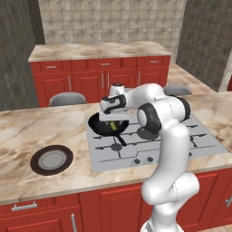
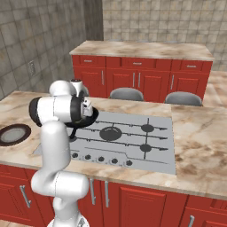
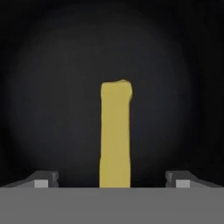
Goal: Pick up the butter stick and place it in the pan. Then turn on the burner for the pan.
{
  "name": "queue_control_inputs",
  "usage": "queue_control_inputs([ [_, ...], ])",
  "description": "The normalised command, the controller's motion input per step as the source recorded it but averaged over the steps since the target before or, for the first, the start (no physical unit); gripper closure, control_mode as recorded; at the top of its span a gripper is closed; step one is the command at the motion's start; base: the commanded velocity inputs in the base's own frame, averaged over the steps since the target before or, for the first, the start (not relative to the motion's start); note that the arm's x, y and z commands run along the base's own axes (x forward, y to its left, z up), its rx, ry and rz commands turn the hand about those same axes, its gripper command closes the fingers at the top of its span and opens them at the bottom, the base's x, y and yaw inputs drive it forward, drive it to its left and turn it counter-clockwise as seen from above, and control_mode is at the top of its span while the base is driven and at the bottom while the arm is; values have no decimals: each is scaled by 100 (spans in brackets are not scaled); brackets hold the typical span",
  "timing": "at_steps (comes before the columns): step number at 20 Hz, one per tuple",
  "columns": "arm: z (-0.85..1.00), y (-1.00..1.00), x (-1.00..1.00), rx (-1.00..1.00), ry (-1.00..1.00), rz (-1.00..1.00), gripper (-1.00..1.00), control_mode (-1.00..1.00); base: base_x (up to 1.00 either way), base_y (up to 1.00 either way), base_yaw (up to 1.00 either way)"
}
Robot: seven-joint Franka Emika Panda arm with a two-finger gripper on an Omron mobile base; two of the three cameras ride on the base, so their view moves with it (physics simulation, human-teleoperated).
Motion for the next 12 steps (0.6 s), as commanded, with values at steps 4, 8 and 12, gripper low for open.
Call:
queue_control_inputs([
  [4, 48, -1, -3, 0, -8, 0, -100, -100, 0, 0, 0],
  [8, 41, -33, -25, 0, -11, 0, -100, -100, 0, 0, 0],
  [12, 27, -44, -60, 0, -9, 0, -100, -100, 0, 0, 0],
])
